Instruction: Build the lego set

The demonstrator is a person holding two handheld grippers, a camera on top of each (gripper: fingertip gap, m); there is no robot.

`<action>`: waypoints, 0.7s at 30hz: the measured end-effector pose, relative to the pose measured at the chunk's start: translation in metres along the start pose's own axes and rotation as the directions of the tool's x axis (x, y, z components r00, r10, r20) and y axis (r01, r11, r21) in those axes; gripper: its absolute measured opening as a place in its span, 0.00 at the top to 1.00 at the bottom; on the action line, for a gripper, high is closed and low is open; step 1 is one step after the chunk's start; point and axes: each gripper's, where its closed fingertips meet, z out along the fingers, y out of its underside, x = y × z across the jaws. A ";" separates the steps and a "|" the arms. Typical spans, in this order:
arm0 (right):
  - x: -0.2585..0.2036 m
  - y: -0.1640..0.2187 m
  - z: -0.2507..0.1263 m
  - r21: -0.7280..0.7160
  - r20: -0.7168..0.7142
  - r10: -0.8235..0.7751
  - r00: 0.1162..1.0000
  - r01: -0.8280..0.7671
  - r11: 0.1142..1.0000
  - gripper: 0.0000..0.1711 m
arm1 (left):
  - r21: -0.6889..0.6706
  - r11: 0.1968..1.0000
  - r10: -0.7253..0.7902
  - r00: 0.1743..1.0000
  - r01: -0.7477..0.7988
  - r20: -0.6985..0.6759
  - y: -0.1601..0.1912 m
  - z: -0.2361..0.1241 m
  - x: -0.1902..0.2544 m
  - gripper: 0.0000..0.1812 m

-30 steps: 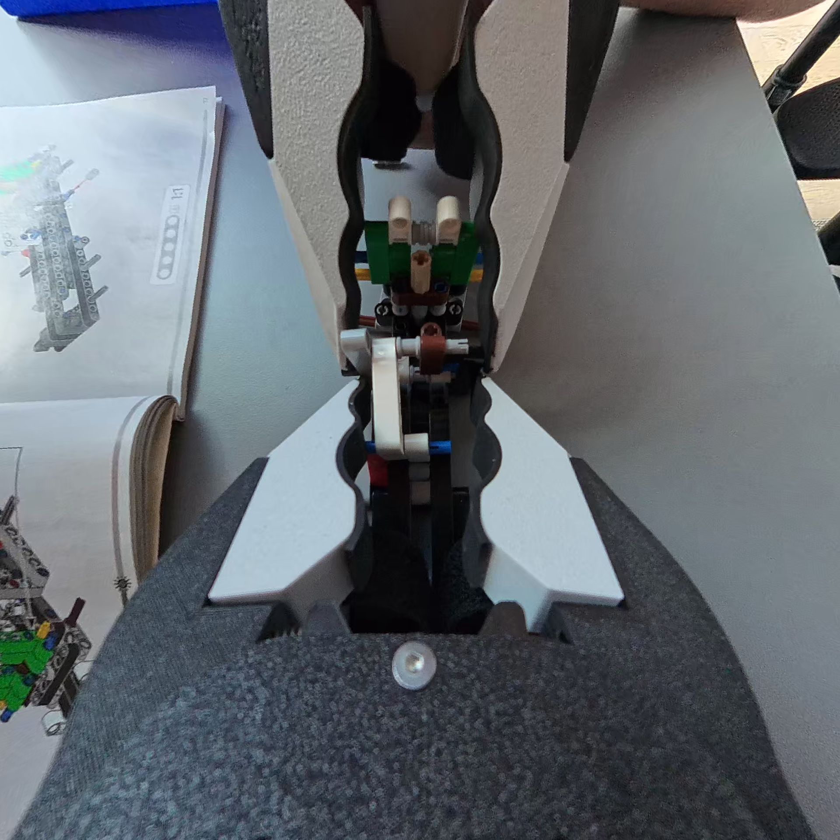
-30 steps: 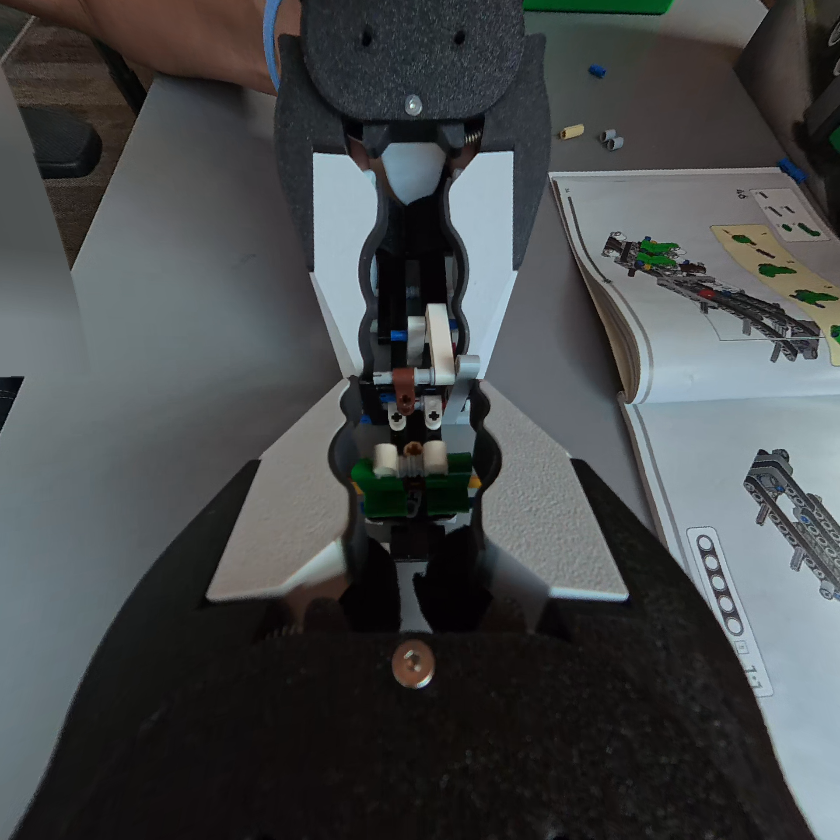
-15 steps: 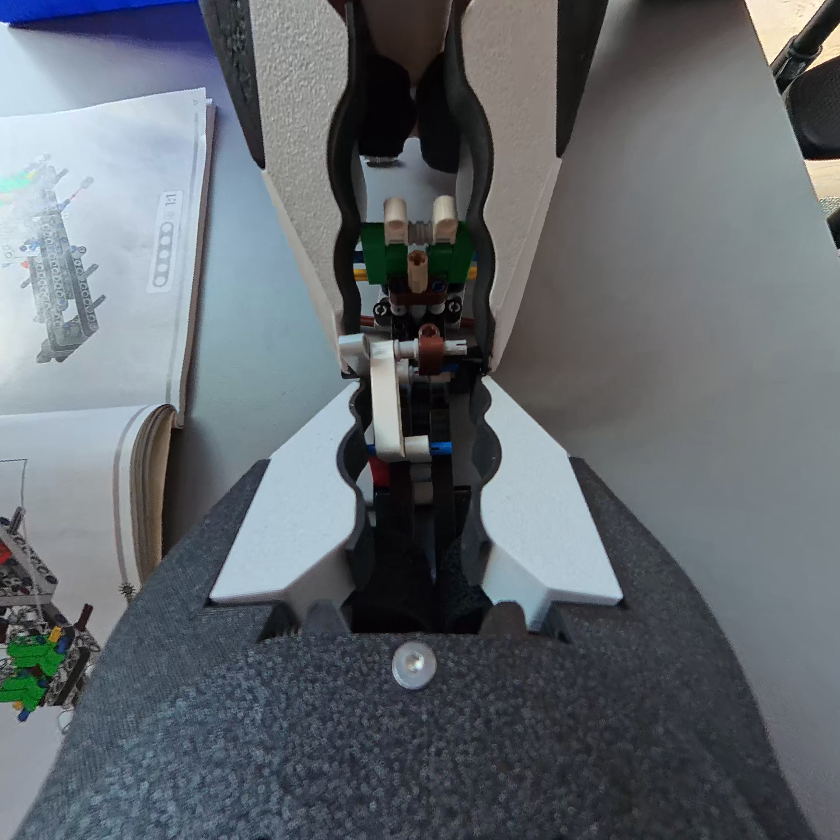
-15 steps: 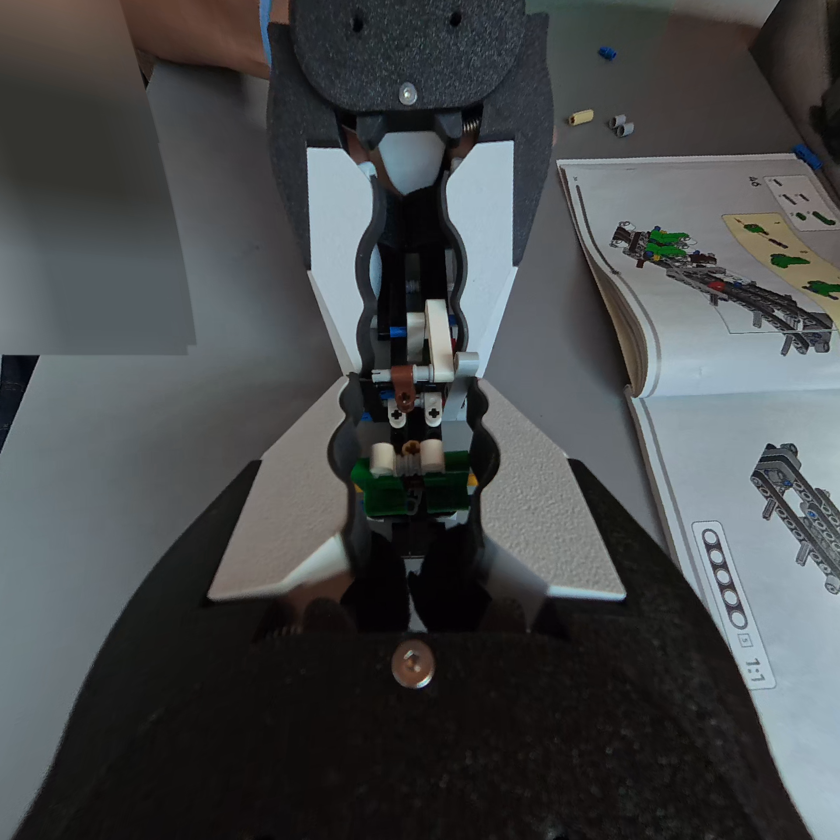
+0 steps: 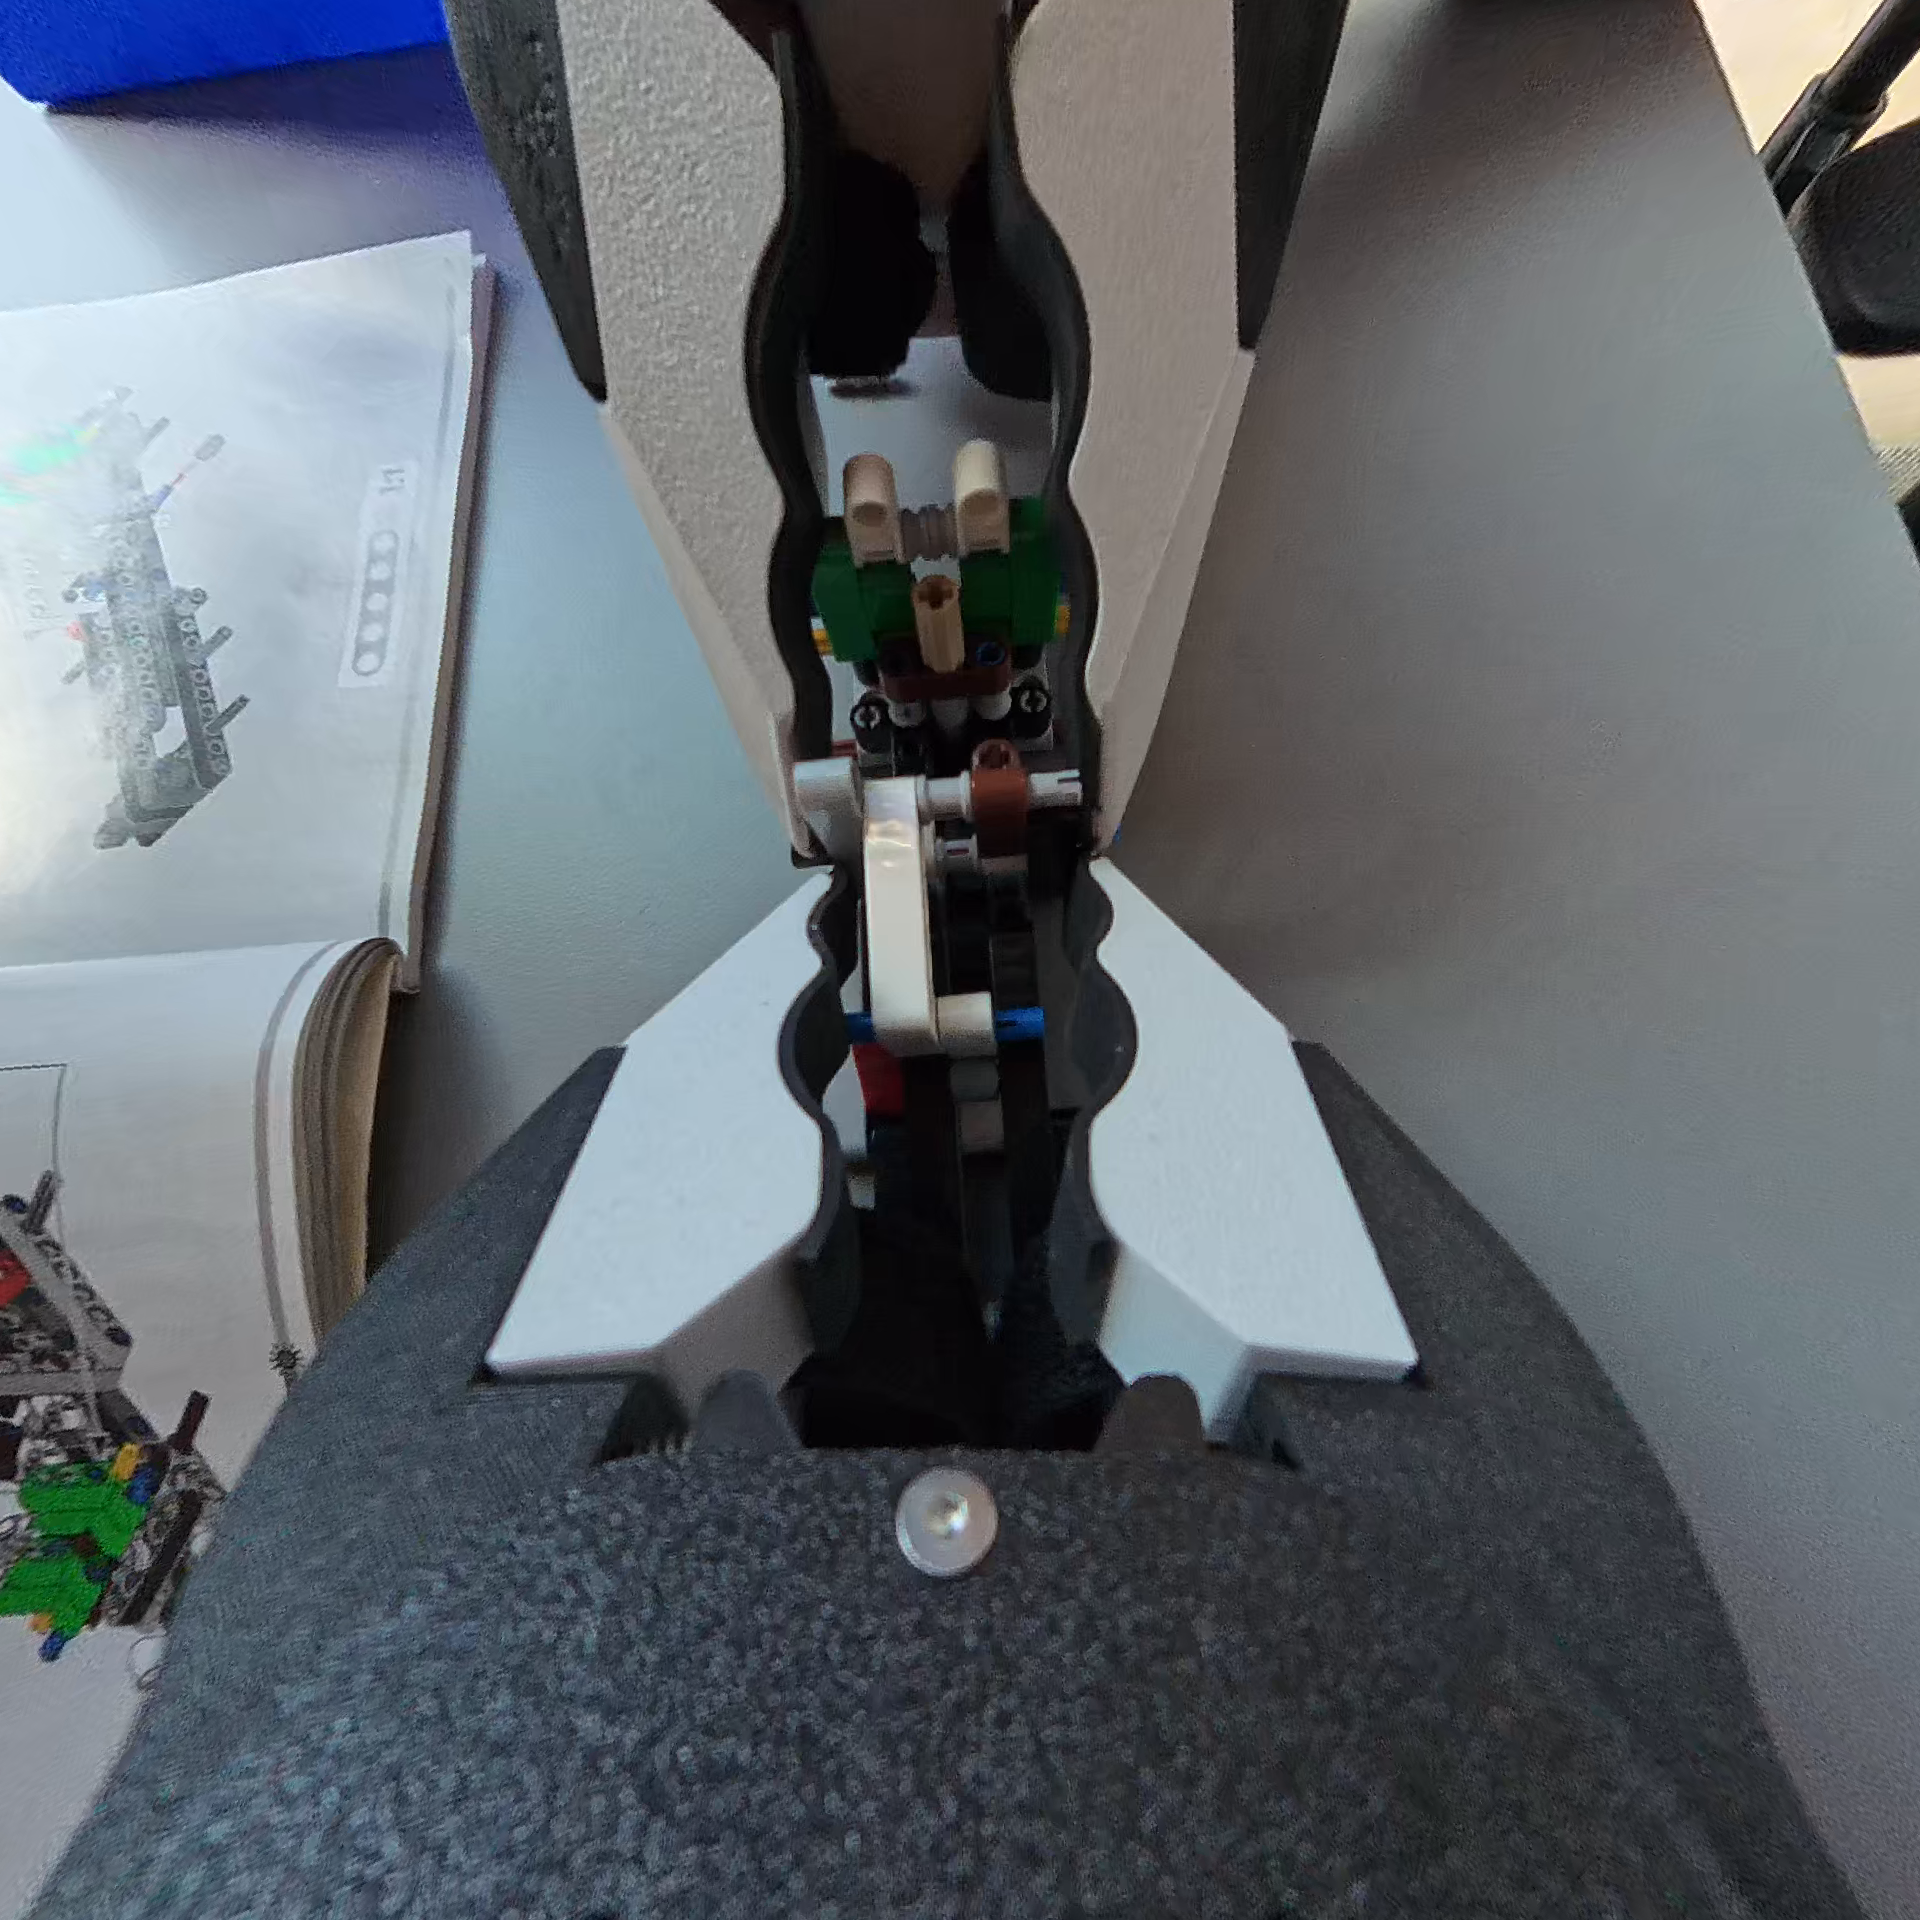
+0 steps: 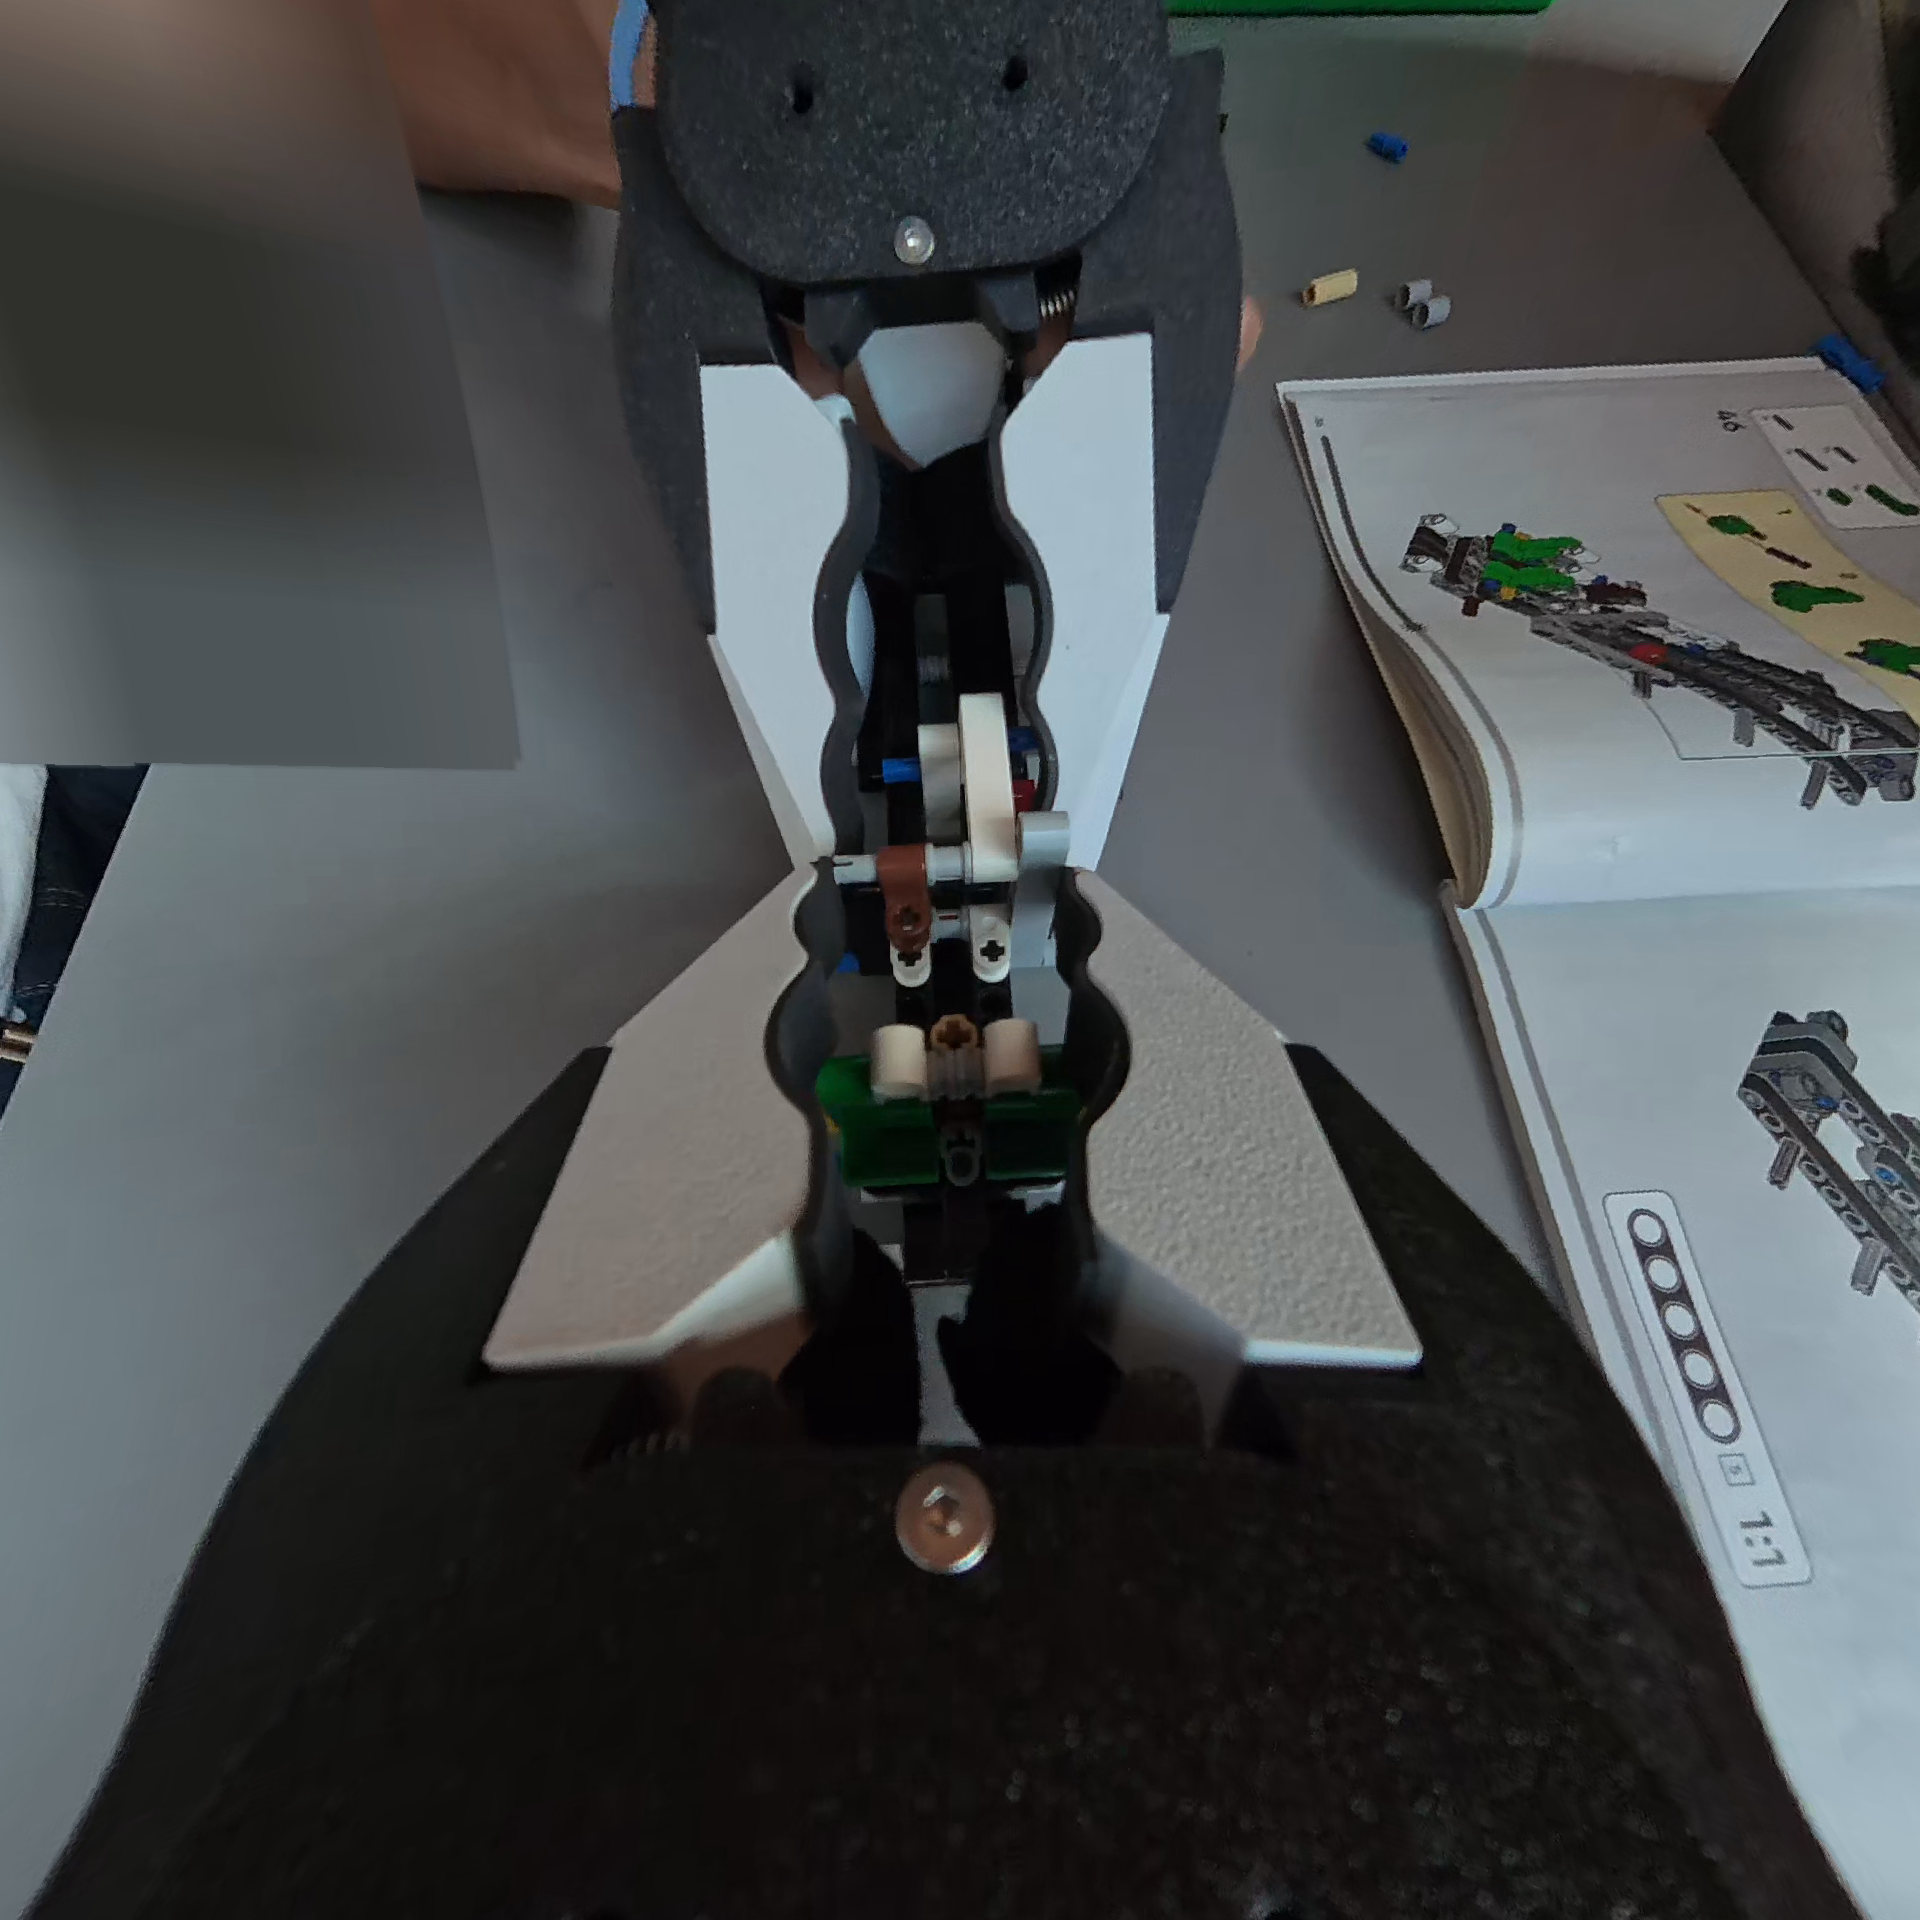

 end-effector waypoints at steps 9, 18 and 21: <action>0.008 -0.009 -0.030 0.090 -0.040 -0.009 0.999 0.012 0.996 0.66 | -0.011 1.000 -0.002 1.000 0.002 0.021 0.001 -0.003 0.000 0.78; 0.023 -0.028 -0.050 0.253 -0.013 0.144 0.990 -0.136 0.958 0.70 | -0.033 0.998 -0.060 0.997 0.061 0.054 0.003 -0.004 -0.003 0.78; 0.030 -0.033 -0.057 0.287 -0.045 0.159 0.986 -0.140 0.948 0.72 | -0.036 0.986 -0.158 0.979 0.164 0.129 0.004 -0.003 -0.016 0.78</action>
